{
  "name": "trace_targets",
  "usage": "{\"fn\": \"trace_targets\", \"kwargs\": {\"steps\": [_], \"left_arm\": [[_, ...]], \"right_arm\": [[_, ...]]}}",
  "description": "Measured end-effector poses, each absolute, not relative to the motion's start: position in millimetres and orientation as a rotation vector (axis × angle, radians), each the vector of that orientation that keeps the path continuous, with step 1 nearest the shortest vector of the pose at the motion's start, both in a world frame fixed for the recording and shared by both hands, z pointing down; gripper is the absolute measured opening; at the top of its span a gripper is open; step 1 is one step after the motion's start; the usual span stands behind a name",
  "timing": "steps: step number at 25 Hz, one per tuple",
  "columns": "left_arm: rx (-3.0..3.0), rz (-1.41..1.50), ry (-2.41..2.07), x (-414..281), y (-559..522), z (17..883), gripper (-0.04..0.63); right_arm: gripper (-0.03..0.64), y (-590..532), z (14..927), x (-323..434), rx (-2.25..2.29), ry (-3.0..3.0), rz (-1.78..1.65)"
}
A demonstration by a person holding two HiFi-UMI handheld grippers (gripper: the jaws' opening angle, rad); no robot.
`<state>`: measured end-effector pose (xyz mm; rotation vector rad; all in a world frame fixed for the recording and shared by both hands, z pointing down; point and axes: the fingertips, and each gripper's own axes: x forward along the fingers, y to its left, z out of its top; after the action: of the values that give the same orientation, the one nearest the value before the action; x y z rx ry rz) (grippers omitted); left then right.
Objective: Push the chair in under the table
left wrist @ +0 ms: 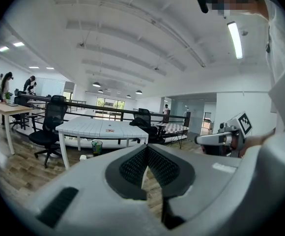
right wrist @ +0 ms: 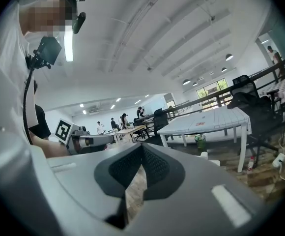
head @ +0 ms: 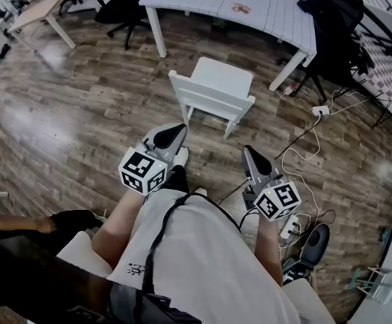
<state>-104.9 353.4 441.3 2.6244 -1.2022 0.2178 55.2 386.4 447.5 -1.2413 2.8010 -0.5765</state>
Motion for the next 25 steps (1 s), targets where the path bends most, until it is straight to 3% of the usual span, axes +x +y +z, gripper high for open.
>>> {"fn": "trace_targets", "kwargs": {"steps": [25], "left_arm": [[2.648, 0.343, -1.027, -127.3, 163.3, 464.7, 0.008]], "right_arm": [[0.005, 198.8, 449.3, 28.0, -1.391, 2.742, -0.649]]}}
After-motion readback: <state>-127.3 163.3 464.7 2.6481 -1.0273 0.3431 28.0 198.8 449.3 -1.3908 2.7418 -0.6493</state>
